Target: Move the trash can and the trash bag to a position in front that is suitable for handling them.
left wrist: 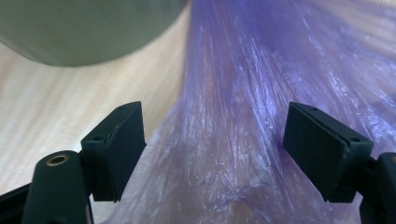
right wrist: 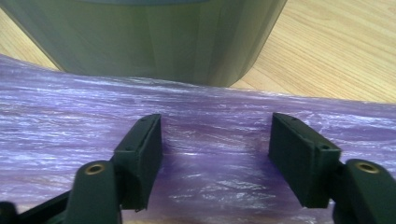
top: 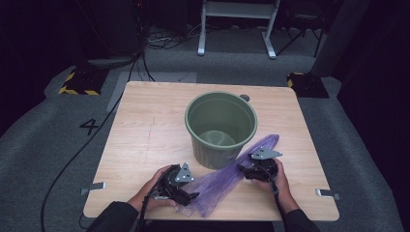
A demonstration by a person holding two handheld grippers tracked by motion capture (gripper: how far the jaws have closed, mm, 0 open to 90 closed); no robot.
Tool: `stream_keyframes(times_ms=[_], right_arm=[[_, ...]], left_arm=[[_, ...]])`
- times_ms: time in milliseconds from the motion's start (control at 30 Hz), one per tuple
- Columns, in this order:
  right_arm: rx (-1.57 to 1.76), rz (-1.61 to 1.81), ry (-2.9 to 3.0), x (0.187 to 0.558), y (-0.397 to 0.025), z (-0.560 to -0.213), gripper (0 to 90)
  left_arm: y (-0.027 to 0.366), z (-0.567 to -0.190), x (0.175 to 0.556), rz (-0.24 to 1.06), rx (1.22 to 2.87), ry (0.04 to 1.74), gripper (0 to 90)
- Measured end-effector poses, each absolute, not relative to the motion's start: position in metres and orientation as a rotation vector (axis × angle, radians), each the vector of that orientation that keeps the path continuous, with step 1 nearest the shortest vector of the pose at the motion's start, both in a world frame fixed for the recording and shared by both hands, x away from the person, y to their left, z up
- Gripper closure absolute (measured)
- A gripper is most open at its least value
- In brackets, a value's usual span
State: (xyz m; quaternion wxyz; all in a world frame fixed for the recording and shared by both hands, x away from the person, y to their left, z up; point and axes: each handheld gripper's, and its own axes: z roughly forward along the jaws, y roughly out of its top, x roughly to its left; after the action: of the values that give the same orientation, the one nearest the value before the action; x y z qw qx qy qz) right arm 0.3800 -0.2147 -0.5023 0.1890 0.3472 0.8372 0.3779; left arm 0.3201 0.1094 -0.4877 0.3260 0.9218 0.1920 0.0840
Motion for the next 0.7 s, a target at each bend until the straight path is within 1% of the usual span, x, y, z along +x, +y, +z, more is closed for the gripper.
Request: stream_keyframes(times_ms=[200,267,333,500,633,700], right_arm=[[0.971,1.106,2.326,0.378,-0.221,-0.498,31.1],[0.979,1.131,2.308,0.376,-0.23,-0.494,30.7],[1.003,1.146,2.28,0.375,-0.237,-0.49,30.6],[1.056,1.144,2.216,0.373,-0.25,-0.482,28.0],[1.169,1.167,2.169,0.377,-0.26,-0.481,21.4],[1.235,1.159,2.172,0.381,-0.259,-0.483,19.9]], left_arm=[[0.113,-0.493,0.322,0.212,2.419,0.485,19.3],[0.118,-0.496,0.324,0.18,2.389,0.51,18.4],[0.12,-0.498,0.325,0.186,2.369,0.506,15.1],[0.123,-0.502,0.325,0.185,2.329,0.489,14.6],[0.125,-0.504,0.324,0.184,2.309,0.483,14.7],[0.125,-0.504,0.324,0.185,2.308,0.483,14.6]])
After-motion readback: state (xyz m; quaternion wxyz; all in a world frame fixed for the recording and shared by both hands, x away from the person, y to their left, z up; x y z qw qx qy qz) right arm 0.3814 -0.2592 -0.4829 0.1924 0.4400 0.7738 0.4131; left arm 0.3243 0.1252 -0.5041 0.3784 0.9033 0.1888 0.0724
